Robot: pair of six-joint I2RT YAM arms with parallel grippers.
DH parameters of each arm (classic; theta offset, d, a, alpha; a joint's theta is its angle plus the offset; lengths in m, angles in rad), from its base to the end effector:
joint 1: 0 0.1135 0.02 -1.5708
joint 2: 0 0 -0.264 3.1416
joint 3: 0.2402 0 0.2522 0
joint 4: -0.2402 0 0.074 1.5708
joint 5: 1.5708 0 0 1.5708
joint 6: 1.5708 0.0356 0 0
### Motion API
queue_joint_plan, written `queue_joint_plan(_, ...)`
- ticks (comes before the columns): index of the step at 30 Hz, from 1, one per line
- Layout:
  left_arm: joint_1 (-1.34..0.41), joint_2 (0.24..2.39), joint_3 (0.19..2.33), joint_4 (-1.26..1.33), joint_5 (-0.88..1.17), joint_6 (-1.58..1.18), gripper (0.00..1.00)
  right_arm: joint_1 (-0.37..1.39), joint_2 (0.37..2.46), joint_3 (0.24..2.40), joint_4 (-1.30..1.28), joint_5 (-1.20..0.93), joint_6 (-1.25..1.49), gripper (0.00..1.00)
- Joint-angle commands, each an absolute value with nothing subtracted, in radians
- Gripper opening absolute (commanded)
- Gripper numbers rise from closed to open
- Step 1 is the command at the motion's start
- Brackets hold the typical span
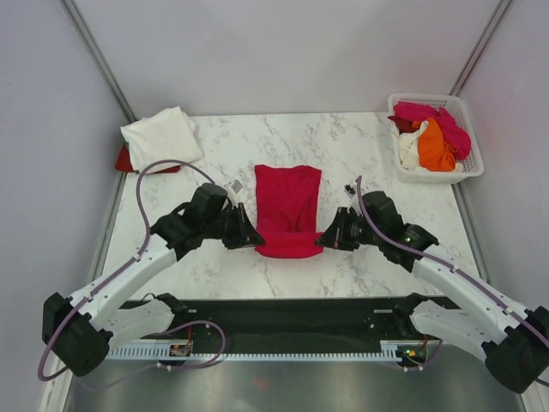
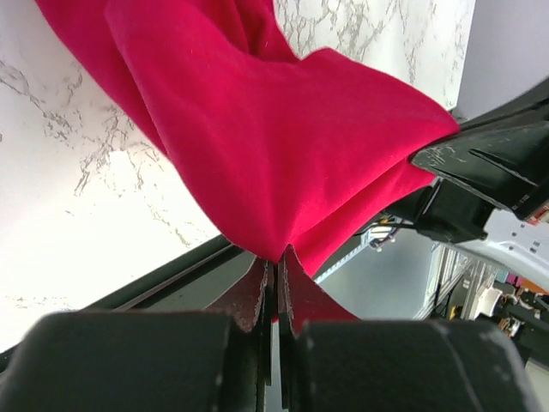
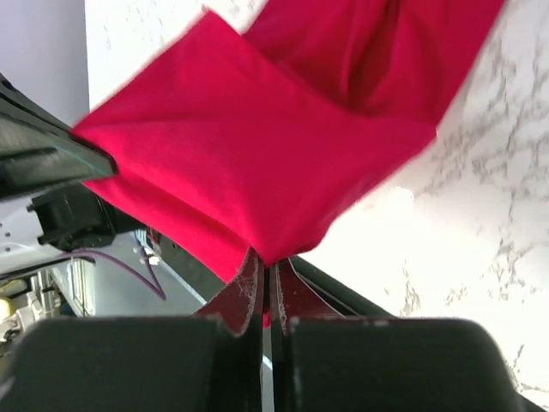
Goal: Fold and stack the t-shirts
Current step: Fold the tshirt
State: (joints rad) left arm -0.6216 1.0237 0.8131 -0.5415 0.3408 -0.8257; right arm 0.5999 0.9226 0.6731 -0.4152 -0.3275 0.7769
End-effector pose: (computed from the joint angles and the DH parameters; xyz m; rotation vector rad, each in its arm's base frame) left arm 0.1665 -0.1339 0.2730 -0.0701 2.5457 -1.0570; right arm 0.1566 0.1210 0.2552 0.0201 2.4351 1.0605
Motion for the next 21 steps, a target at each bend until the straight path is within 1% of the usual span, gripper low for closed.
queue_joint_plan(1,-0.597,1.119,0.962,-0.678,0.347,-0.818,0.02,0.582,1.034,0.834,-0.534,-0.268,0.672,0.00)
queue_joint_plan(2,-0.569,1.146,0.988,-0.684,0.376,-0.804,0.02,0.574,1.101,0.895,-0.543,-0.268,0.657,0.00)
queue_joint_plan(5,-0.493,1.248,1.093,-0.693,0.441,-0.749,0.02,0.519,1.216,0.991,-0.560,-0.293,0.591,0.00)
queue_joint_plan(11,-0.397,1.460,1.302,-0.753,0.515,-0.652,0.02,0.451,1.406,1.130,-0.566,-0.356,0.528,0.00)
queue_joint_plan(16,-0.371,1.592,1.433,-0.795,0.549,-0.609,0.03,0.423,1.503,1.189,-0.555,-0.409,0.512,0.00)
queue_joint_plan(20,-0.341,1.707,1.529,-0.807,0.616,-0.595,0.05,0.397,1.561,1.219,-0.543,-0.445,0.515,0.00)
queue_joint_plan(21,-0.334,1.735,1.583,-0.811,0.635,-0.588,0.06,0.393,1.574,1.226,-0.540,-0.449,0.514,0.00)
